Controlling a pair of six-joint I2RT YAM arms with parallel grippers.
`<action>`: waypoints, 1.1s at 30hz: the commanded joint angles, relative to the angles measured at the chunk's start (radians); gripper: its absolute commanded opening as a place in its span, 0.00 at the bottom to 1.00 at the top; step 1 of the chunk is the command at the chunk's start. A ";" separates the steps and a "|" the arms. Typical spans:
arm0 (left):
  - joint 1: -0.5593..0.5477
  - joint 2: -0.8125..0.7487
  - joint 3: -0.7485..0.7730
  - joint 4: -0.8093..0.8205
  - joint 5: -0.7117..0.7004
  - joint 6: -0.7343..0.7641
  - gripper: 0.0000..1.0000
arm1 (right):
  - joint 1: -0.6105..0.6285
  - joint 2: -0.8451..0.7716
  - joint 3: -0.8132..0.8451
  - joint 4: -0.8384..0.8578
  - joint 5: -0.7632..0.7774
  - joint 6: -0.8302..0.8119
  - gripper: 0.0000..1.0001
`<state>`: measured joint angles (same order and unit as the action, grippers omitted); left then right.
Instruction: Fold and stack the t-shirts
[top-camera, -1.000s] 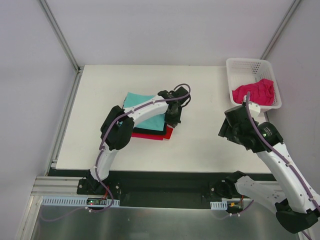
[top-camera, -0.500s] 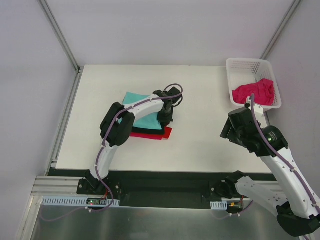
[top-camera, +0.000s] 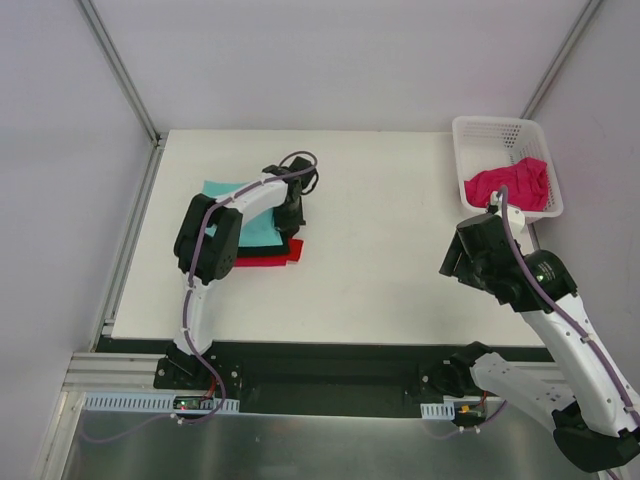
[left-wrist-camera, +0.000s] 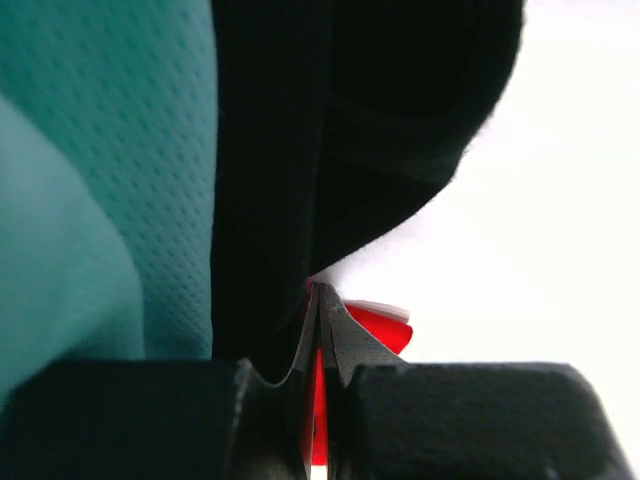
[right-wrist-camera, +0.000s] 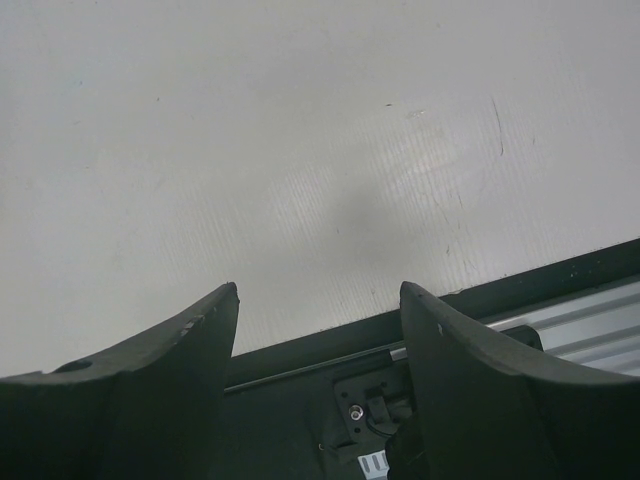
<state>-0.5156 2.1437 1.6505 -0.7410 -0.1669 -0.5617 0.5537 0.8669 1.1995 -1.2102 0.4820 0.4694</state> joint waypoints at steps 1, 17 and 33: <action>0.086 -0.067 -0.018 -0.052 -0.065 0.054 0.00 | -0.006 0.001 0.035 -0.015 0.007 -0.029 0.69; 0.163 -0.304 0.074 -0.182 -0.123 0.095 0.00 | -0.009 0.015 -0.015 0.018 -0.013 -0.026 0.69; 0.149 -0.660 -0.345 -0.156 -0.085 -0.059 0.00 | -0.009 0.035 -0.077 0.084 -0.080 -0.017 0.68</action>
<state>-0.3603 1.5017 1.3922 -0.8948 -0.2562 -0.5655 0.5491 0.9081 1.1206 -1.1461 0.4213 0.4530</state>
